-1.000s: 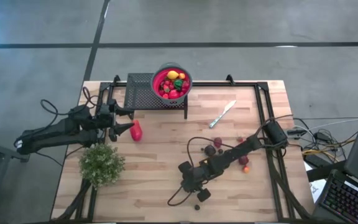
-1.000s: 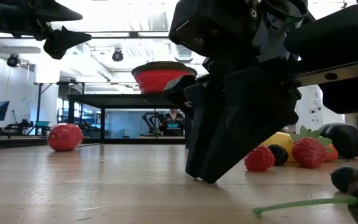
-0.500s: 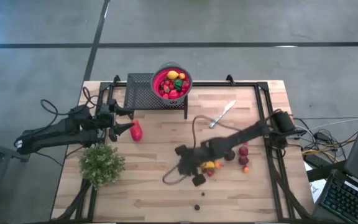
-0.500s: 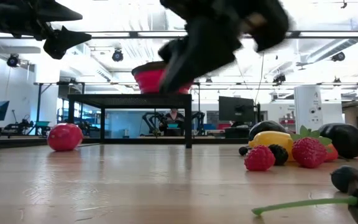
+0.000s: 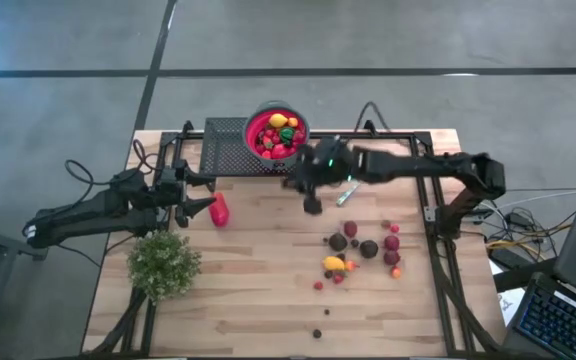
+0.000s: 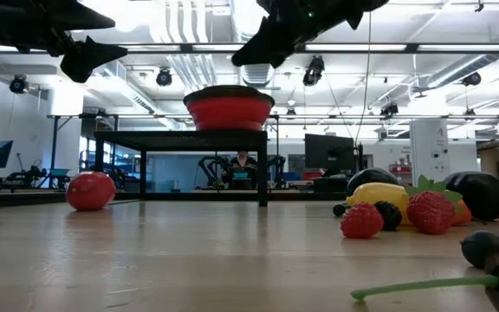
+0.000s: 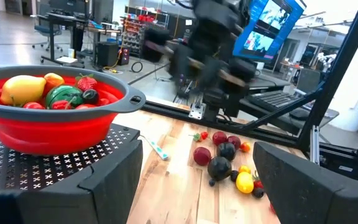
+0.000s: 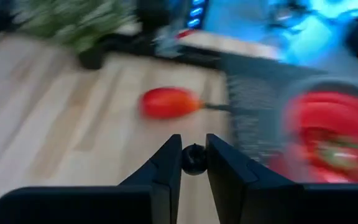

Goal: Pick & Place Fruit
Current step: Put the blueberry into the red gray strainer bowl on the shelf, then put the black cherry into the red gray strainer bowl on the shelf

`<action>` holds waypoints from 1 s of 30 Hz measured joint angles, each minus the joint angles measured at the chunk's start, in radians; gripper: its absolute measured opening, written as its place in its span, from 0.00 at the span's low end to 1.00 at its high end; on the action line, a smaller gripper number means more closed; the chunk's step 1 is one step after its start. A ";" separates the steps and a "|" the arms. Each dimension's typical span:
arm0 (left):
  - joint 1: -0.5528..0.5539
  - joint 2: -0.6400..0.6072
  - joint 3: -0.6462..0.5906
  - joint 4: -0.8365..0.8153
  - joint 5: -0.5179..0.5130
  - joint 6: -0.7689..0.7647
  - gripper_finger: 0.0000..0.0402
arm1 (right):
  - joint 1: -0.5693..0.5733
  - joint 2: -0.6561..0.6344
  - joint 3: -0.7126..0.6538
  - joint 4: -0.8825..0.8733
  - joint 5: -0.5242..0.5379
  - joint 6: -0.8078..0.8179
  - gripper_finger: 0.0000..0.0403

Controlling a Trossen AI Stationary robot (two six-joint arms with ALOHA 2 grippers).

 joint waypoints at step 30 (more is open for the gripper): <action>0.000 0.000 0.000 0.000 0.000 0.000 0.78 | -0.257 0.027 0.000 0.080 0.008 0.106 0.41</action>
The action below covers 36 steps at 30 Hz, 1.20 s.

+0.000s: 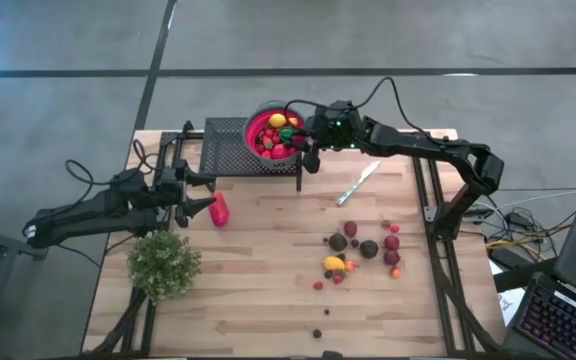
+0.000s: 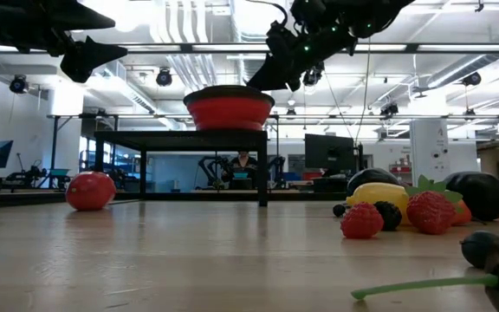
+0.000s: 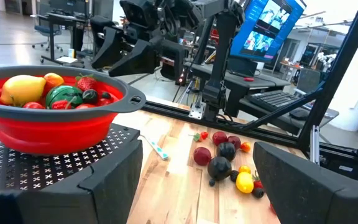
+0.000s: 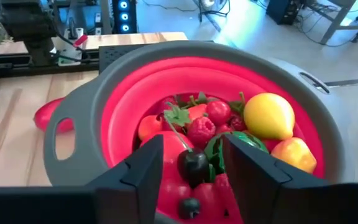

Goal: Pick & Place Fruit
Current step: Put the black cherry into the red gray strainer bowl on the shelf

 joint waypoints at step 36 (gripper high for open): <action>0.000 0.000 0.000 0.000 0.000 0.000 0.78 | 0.832 -0.127 -0.008 -0.319 0.113 -0.068 0.38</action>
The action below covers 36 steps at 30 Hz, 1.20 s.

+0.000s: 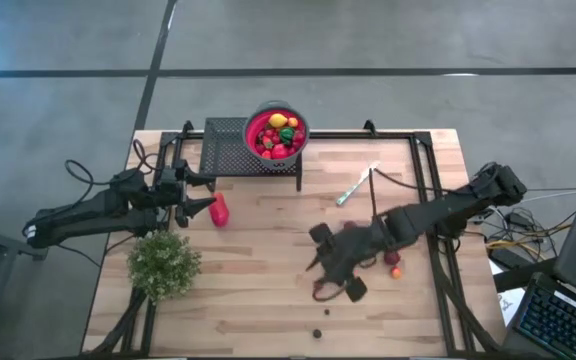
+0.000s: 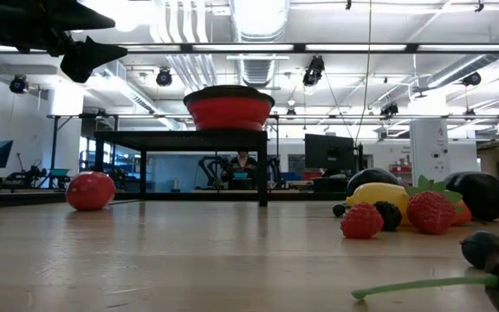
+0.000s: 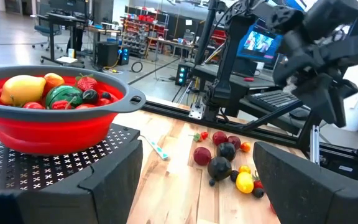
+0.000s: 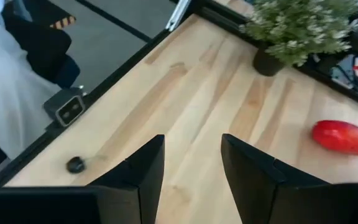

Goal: Pick & Place Fruit
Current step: Put the black cherry into the red gray strainer bowl on the shelf

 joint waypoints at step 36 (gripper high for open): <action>0.000 0.000 0.000 -0.003 0.000 0.000 0.78 | 0.206 0.418 0.030 0.198 0.127 0.449 0.37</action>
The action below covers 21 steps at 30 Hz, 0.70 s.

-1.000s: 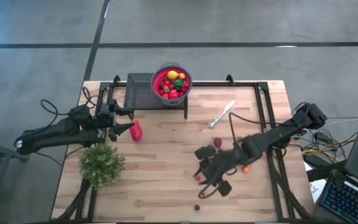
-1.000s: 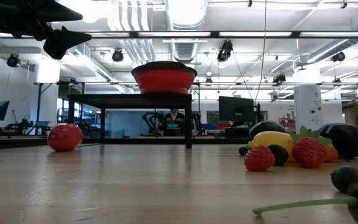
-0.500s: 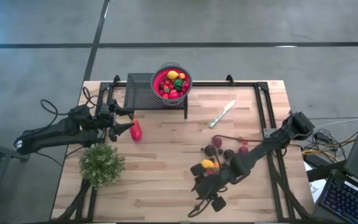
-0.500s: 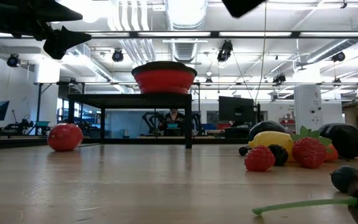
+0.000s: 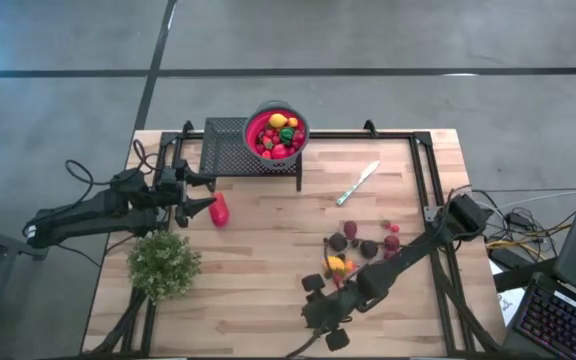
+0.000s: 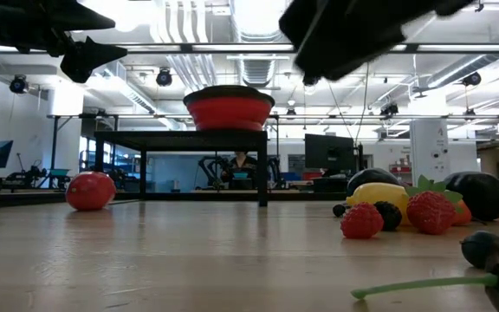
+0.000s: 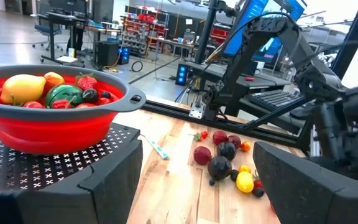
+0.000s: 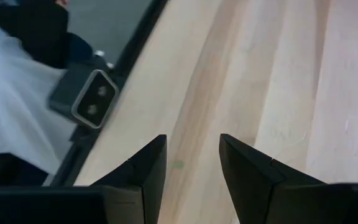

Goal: Pick & Place Fruit
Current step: Put the black cherry into the red gray strainer bowl on the shelf

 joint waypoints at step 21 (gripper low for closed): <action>0.000 0.000 0.000 0.000 0.000 0.000 0.78 | 0.046 0.157 0.183 -0.240 0.104 0.225 0.33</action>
